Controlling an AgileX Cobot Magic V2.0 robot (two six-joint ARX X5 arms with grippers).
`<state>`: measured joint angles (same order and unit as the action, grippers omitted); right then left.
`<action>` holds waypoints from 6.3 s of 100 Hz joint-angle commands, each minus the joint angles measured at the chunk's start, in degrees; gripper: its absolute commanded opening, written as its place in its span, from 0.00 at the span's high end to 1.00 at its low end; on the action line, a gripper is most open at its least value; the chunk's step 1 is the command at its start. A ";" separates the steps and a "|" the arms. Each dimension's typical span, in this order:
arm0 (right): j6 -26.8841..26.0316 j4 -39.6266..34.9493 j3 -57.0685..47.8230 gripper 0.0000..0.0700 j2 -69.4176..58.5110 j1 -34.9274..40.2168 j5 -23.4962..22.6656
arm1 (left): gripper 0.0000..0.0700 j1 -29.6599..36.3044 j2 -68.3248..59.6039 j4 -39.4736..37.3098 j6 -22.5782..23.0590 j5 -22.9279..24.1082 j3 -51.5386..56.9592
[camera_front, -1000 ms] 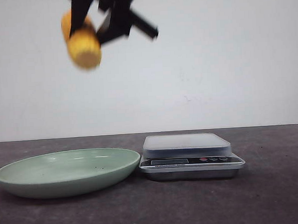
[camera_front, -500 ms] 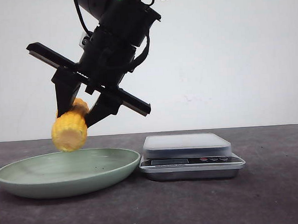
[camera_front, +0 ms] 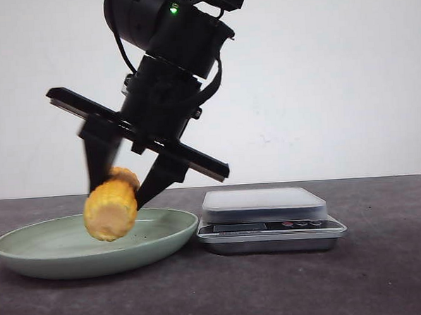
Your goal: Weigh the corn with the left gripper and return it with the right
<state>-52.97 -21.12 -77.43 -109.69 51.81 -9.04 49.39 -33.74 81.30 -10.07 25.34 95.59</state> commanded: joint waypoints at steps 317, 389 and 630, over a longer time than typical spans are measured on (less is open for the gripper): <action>54.82 9.40 61.37 0.99 98.57 -44.22 10.62 | 1.00 0.50 -0.52 1.42 -14.69 0.17 -6.88; 53.77 11.47 76.63 0.99 109.46 -48.94 4.33 | 1.00 0.52 -0.52 1.40 -14.69 0.17 -6.86; 53.77 12.13 76.63 0.99 109.46 -48.83 4.55 | 1.00 -28.52 11.28 -54.18 6.32 -23.61 -50.21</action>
<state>1.06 -9.65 -1.06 -0.36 2.90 -4.51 24.38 -23.75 35.99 -10.26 8.27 52.56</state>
